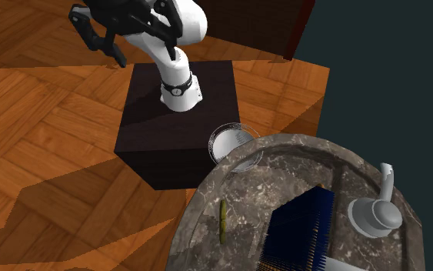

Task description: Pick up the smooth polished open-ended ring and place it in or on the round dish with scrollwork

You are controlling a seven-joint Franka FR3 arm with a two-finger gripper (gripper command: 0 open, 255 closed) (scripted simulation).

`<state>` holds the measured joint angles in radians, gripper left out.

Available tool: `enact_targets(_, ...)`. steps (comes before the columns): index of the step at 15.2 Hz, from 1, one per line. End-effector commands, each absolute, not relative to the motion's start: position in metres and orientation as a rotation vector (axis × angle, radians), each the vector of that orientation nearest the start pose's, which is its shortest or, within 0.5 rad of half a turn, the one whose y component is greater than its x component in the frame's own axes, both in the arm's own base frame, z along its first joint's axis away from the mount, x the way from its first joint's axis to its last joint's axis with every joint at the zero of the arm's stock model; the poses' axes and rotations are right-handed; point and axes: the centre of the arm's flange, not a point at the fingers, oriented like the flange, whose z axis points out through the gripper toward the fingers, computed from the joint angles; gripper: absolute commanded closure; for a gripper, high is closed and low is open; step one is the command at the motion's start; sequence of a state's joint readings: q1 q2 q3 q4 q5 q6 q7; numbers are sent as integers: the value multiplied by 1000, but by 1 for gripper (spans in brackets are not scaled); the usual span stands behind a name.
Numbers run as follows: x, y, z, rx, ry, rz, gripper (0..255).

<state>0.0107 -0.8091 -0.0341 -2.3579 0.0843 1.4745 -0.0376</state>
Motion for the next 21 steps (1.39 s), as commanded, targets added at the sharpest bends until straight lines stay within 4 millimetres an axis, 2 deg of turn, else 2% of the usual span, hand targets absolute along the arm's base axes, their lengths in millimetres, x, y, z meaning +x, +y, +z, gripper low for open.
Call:
enact_targets(1, 290, 0, 589, -3029, -46, 109, 0)
enact_targets(11, 359, 64, 500, -3086, 33, 8, 0)
enact_targets(21, 436, 119, 413, -3138, 114, -96, 0)
